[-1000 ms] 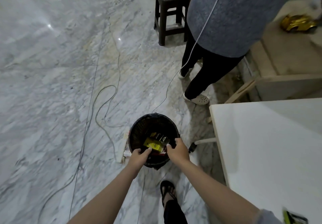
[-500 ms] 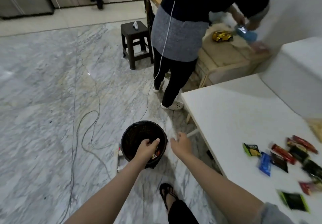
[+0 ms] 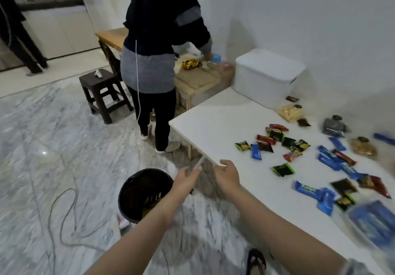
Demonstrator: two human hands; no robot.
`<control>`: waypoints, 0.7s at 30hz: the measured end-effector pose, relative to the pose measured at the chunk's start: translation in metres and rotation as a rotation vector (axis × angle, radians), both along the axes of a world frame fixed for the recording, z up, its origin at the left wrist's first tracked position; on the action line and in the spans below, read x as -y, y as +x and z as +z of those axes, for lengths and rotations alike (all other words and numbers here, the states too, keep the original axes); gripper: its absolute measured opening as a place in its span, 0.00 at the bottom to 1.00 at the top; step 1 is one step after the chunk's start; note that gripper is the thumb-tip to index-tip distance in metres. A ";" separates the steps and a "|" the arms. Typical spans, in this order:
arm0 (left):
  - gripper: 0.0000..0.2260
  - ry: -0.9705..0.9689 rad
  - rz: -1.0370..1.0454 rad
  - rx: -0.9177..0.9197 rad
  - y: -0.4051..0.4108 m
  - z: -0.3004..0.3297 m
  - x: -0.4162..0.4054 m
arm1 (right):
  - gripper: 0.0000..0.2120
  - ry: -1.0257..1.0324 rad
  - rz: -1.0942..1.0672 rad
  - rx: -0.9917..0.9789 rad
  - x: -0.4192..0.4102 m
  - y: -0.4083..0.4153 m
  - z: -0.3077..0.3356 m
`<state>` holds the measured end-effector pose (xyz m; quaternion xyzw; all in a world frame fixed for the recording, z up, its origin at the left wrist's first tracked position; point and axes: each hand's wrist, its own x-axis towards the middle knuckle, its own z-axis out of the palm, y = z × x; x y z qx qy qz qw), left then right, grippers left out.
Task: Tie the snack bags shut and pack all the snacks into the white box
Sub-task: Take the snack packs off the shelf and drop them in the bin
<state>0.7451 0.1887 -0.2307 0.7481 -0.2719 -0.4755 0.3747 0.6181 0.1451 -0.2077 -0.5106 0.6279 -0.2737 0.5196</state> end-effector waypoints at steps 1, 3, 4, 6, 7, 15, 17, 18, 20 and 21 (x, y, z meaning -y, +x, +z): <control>0.30 -0.015 -0.029 0.010 -0.015 0.004 0.004 | 0.14 0.010 -0.043 0.008 -0.001 -0.015 0.004; 0.30 -0.039 -0.080 0.020 -0.047 0.010 0.014 | 0.17 0.033 -0.143 0.018 -0.001 -0.049 0.008; 0.30 -0.035 -0.111 0.016 -0.066 0.013 0.018 | 0.17 0.046 -0.197 0.021 0.000 -0.067 0.009; 0.30 -0.028 -0.185 -0.009 -0.108 0.022 0.028 | 0.16 0.047 -0.308 0.034 0.001 -0.107 0.014; 0.29 -0.028 -0.221 -0.012 -0.131 0.026 0.033 | 0.15 0.033 -0.362 0.042 0.001 -0.129 0.014; 0.25 -0.091 -0.546 -0.044 -0.347 0.045 0.042 | 0.08 -0.075 -0.712 0.093 -0.031 -0.344 0.026; 0.18 -0.093 -0.626 -0.064 -0.408 0.048 0.034 | 0.06 -0.108 -0.787 0.099 -0.046 -0.403 0.028; 0.15 -0.091 -0.668 -0.073 -0.437 0.049 0.029 | 0.06 -0.121 -0.824 0.098 -0.052 -0.431 0.026; 0.16 -0.090 -0.742 -0.081 -0.495 0.047 0.020 | 0.07 -0.128 -0.912 0.104 -0.066 -0.489 0.019; 0.18 -0.082 -0.767 -0.084 -0.515 0.047 0.018 | 0.06 -0.118 -0.952 0.104 -0.070 -0.512 0.014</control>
